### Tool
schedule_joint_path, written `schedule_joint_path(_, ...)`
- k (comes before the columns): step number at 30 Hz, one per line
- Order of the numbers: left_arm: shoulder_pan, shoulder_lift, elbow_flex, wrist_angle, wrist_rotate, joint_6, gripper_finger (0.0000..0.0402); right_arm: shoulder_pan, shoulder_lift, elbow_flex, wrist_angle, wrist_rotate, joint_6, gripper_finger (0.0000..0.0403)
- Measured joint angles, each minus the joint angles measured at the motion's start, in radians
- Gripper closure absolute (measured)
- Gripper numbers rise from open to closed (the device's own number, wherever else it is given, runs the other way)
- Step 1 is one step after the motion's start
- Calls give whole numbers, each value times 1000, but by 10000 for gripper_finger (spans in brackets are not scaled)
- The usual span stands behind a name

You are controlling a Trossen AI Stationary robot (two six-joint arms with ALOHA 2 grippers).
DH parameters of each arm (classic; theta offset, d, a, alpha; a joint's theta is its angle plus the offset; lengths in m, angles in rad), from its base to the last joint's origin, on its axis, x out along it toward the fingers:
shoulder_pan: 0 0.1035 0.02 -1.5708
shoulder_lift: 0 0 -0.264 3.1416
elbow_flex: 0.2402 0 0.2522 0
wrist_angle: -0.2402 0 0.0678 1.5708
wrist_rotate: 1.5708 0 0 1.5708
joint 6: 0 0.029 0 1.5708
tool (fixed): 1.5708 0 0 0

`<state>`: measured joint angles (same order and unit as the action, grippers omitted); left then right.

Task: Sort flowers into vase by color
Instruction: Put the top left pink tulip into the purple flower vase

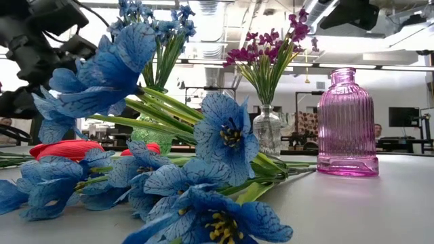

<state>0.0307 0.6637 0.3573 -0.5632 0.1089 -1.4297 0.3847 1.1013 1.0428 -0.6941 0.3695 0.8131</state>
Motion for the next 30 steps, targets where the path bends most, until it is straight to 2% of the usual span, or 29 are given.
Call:
schedule_joint_path(9, 0, 136, 0, 103, 0, -317, 219, 0, 0, 0, 0, 0, 0, 154)
schedule_joint_path(19, 25, 290, 0, 206, 2, -472, 219, 0, 0, 0, 0, 0, 0, 154)
schedule_joint_path(24, 56, 359, 0, 276, 5, -496, 219, 0, 0, 0, 0, -1, 0, 154)
schedule_joint_path(30, 105, 445, 0, 293, 72, -518, 219, 0, 0, 0, 0, -1, 0, 154)
